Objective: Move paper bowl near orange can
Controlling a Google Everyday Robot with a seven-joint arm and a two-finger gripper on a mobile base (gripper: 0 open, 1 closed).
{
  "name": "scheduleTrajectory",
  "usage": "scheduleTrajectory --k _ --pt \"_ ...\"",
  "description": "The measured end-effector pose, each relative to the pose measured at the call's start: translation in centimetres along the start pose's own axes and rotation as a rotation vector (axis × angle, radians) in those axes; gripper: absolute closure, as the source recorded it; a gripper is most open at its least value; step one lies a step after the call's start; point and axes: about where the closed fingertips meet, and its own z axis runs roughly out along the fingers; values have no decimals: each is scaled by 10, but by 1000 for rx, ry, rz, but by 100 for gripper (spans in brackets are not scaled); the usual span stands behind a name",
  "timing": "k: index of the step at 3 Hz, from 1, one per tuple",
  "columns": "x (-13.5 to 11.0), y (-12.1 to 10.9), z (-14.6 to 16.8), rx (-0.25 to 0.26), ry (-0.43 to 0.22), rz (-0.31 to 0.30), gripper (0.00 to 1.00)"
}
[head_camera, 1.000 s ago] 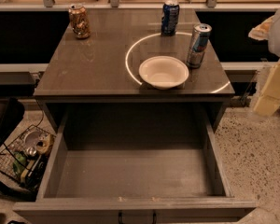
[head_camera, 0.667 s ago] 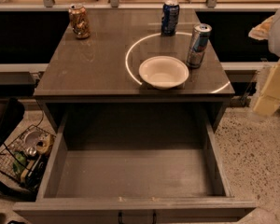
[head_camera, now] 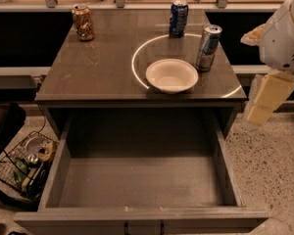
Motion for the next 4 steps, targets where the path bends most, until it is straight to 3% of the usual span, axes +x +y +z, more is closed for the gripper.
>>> scheduleTrajectory --k 1,2,3,4 --pt "-23 -11 19 31 27 -94 0" --pt "-39 -28 28 108 54 -154 0" --pt "-45 -42 29 173 77 -163 0" --pt "-46 -42 28 177 74 -162 0"
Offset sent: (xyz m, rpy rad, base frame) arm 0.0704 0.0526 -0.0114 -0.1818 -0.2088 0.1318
